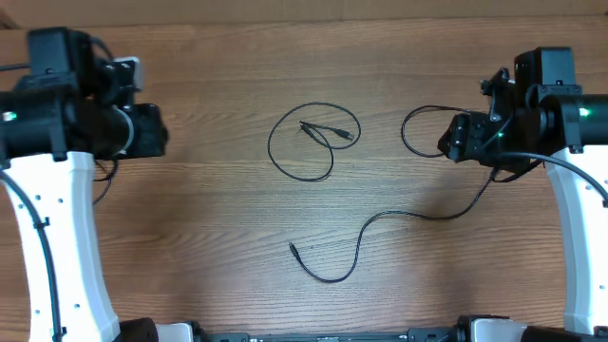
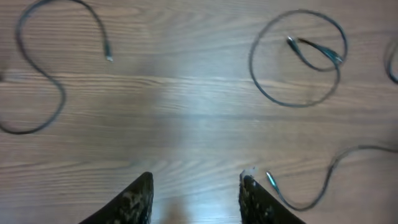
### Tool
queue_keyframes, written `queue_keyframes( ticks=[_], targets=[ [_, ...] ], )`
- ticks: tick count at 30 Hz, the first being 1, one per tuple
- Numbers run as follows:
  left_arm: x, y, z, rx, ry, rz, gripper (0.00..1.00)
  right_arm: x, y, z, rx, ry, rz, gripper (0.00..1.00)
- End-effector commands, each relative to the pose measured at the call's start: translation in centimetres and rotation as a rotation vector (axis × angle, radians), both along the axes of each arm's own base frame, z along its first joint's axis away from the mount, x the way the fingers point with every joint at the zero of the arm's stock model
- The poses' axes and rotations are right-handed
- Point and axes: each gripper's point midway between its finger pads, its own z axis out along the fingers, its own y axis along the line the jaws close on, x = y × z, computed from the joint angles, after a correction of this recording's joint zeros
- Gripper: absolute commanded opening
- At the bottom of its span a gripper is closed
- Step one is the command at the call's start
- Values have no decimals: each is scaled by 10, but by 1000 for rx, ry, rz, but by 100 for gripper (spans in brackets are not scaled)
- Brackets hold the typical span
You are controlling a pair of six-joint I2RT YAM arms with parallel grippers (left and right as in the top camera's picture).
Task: Untangle cables
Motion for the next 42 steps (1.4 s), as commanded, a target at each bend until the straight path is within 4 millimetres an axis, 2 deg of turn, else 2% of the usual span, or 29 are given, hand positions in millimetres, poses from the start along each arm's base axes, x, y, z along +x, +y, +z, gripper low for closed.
queue_keyframes(
  ticks=[1, 2, 5, 8, 9, 12, 18, 20, 23, 25, 27, 28, 31, 33, 35, 36, 39, 41, 42],
  targets=[
    [-7, -32, 8, -34, -8, -38, 44, -3, -34, 2, -72, 22, -157, 75],
    [-12, -41, 6, -18, 10, -44, 45, -9, -47, 2, -88, 37, -204, 76],
    [-24, -57, -4, 26, 69, -49, 48, -16, -65, 1, -89, 59, -269, 80],
    [-45, -74, -16, 51, 157, -82, 48, -22, -79, 1, -71, 73, -325, 96],
    [-51, -79, -20, 54, 182, -94, 48, -21, -79, 1, -54, 71, -332, 100],
    [-62, -97, -29, 35, 224, -157, 48, -19, -80, 2, -30, 61, -336, 100],
    [-89, -117, -55, 36, 333, -240, 49, -20, -80, 2, -32, 61, -328, 100],
    [-102, -119, -63, 32, 366, -250, 49, -20, -80, 2, -32, 62, -328, 100],
    [-124, -111, -71, 44, 388, -246, 54, -19, -80, 2, -34, 58, -325, 100],
    [-136, -100, -72, 50, 374, -180, 56, -17, -80, 3, -34, 51, -325, 100],
    [-142, -92, -70, 55, 348, -115, 57, -17, -80, 3, -34, 48, -325, 100],
    [-142, -81, -66, 80, 304, -36, 58, -17, -80, 3, -34, 49, -326, 100],
    [-128, -65, -58, 144, 197, 37, 63, -17, -80, 3, -34, 49, -326, 100],
    [-109, -70, -53, 125, 110, 46, 69, -17, -80, 2, -34, 50, -324, 100],
    [-84, -83, -48, 73, 16, 46, 72, -17, -80, 3, -34, 49, -324, 100],
    [-58, -98, -43, 12, -73, 39, 73, -17, -80, 3, -34, 49, -324, 100],
    [-17, -122, -35, -73, -203, 28, 73, -17, -80, 3, -34, 49, -325, 100],
    [6, -134, -34, -109, -260, 24, 74, -17, -80, 2, -34, 50, -324, 100],
    [26, -146, -39, -128, -282, 5, 74, -17, -80, 2, -34, 50, -325, 100]
  ],
)
